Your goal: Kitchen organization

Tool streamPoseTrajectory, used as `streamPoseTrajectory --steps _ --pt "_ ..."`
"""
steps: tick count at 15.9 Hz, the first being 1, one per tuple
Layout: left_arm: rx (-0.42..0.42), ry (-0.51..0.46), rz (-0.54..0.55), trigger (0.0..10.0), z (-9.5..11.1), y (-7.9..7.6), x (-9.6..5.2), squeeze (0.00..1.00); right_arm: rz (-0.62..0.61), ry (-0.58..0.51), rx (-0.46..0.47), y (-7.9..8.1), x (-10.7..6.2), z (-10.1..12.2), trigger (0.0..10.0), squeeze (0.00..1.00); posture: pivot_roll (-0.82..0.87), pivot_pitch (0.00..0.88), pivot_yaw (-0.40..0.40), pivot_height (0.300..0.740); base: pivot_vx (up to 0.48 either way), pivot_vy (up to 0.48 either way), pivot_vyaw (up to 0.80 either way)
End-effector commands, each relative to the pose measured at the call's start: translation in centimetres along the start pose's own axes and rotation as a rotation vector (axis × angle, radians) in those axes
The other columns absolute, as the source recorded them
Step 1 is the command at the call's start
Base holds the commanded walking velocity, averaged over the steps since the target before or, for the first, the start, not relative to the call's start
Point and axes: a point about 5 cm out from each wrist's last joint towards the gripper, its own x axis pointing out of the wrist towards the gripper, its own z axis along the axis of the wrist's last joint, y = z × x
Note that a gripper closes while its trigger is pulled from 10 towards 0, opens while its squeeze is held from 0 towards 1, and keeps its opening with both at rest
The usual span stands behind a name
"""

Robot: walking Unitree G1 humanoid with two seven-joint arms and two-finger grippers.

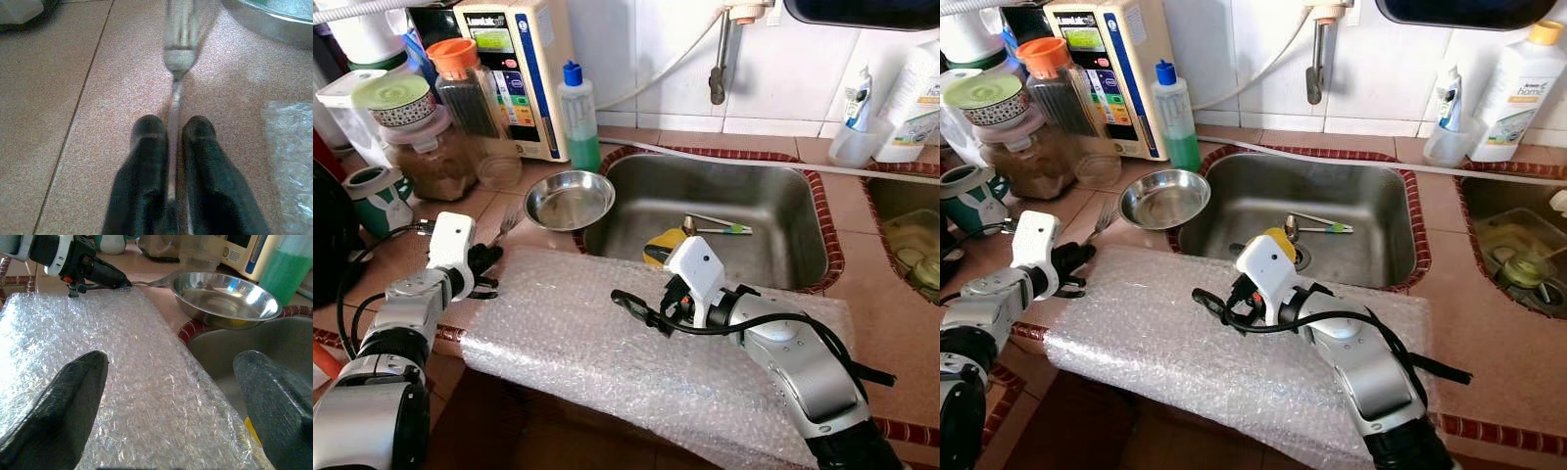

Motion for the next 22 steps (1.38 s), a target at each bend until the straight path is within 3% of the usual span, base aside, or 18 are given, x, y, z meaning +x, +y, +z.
streamPoseTrajectory --steps 1,9,13,15,17,22 --pt "-0.01 0.093 0.07 0.0 -2.2 1.5 -0.9 0.0 0.022 -0.009 -0.017 0.3 0.2 0.4 10.0 0.0 0.04 0.053 0.096 0.74 0.0 0.0 0.0" --pt "0.0 0.03 0.211 0.0 -1.8 2.5 -1.2 0.0 0.011 -0.006 -0.019 0.2 0.2 0.3 10.0 0.0 0.03 0.056 0.101 0.74 0.0 0.0 0.0" --pt "0.026 -0.093 0.288 0.0 -0.6 2.5 -1.2 0.0 0.003 -0.008 -0.024 0.0 0.3 0.3 10.0 0.0 0.04 0.054 0.097 0.74 0.0 0.0 0.0" --pt "0.134 -0.157 0.314 0.0 0.4 2.3 -1.2 0.0 -0.011 -0.012 -0.027 -0.1 0.3 0.4 10.0 0.0 0.04 0.054 0.097 0.74 0.0 0.0 0.0" --pt "0.11 -0.238 0.362 0.0 1.5 2.1 -1.2 0.0 -0.022 -0.016 -0.028 -0.4 0.5 0.4 10.0 0.0 0.04 0.049 0.096 0.74 0.0 0.0 0.0" --pt "0.14 -0.39 0.395 0.0 3.8 1.0 -1.2 0.0 -0.043 -0.021 -0.032 -0.7 0.5 0.4 10.0 0.0 0.04 0.046 0.1 0.74 0.0 0.0 0.0"
